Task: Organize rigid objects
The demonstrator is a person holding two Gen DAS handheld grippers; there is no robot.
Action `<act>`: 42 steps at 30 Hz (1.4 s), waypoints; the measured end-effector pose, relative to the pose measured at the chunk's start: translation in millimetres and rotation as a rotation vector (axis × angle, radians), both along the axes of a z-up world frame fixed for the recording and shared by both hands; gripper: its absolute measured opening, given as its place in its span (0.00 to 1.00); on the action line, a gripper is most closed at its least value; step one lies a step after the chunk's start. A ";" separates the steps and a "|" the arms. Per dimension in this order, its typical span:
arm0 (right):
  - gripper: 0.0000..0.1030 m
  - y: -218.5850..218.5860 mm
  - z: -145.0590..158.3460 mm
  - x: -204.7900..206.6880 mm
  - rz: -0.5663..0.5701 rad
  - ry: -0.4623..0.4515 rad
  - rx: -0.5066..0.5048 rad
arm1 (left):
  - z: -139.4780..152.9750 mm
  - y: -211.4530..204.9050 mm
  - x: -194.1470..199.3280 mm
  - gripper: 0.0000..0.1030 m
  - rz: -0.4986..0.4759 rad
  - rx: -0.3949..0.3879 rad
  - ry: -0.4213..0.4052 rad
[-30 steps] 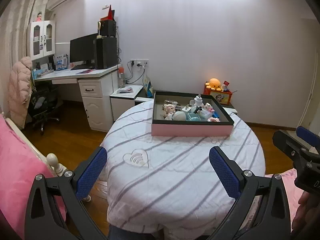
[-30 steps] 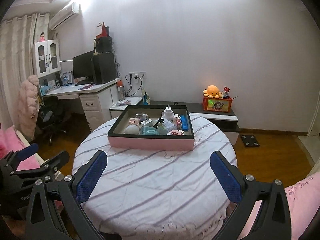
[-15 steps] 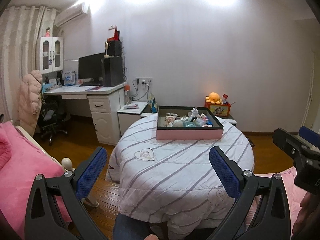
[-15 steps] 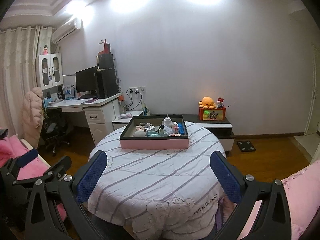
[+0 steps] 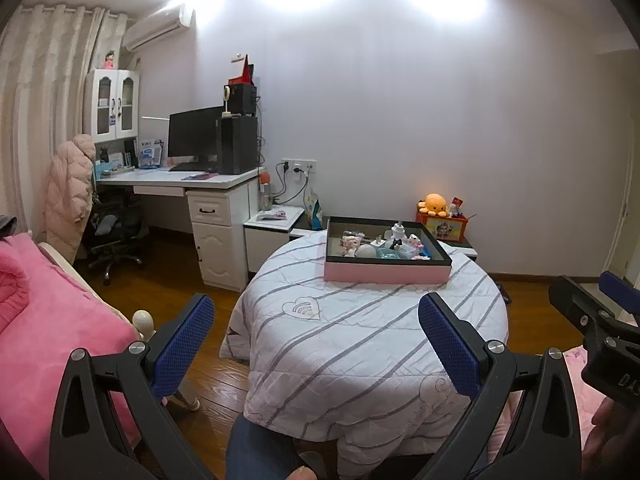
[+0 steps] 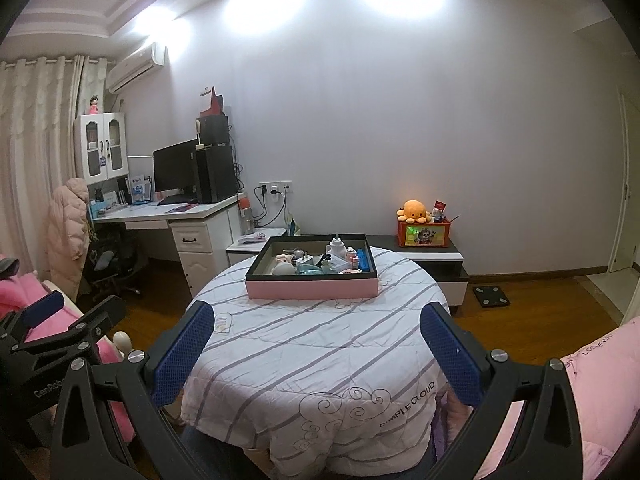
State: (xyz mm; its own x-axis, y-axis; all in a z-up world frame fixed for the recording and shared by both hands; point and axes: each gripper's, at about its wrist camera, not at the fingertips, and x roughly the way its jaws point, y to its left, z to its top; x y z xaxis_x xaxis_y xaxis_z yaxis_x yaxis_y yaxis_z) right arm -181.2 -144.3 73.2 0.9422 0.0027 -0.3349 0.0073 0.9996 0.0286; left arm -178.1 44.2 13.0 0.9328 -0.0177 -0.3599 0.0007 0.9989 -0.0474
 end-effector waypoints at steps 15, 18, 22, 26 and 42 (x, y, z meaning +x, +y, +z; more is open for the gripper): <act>1.00 2.5 -1.2 2.5 0.001 0.005 -0.007 | -3.3 -12.3 0.5 1.00 -0.022 0.012 0.008; 1.00 2.9 -1.9 2.4 0.001 0.005 -0.007 | -3.2 -14.5 1.4 1.00 -0.036 0.016 0.017; 1.00 3.7 -2.3 3.2 0.001 0.008 -0.010 | -2.5 -16.0 1.6 1.00 -0.014 0.039 0.014; 1.00 4.6 -4.6 2.5 0.004 0.008 -0.011 | -1.9 -15.7 0.2 1.00 -0.015 0.047 0.008; 1.00 5.6 -3.8 2.8 0.001 0.007 -0.020 | 0.0 -17.6 -1.8 1.00 -0.034 0.047 0.009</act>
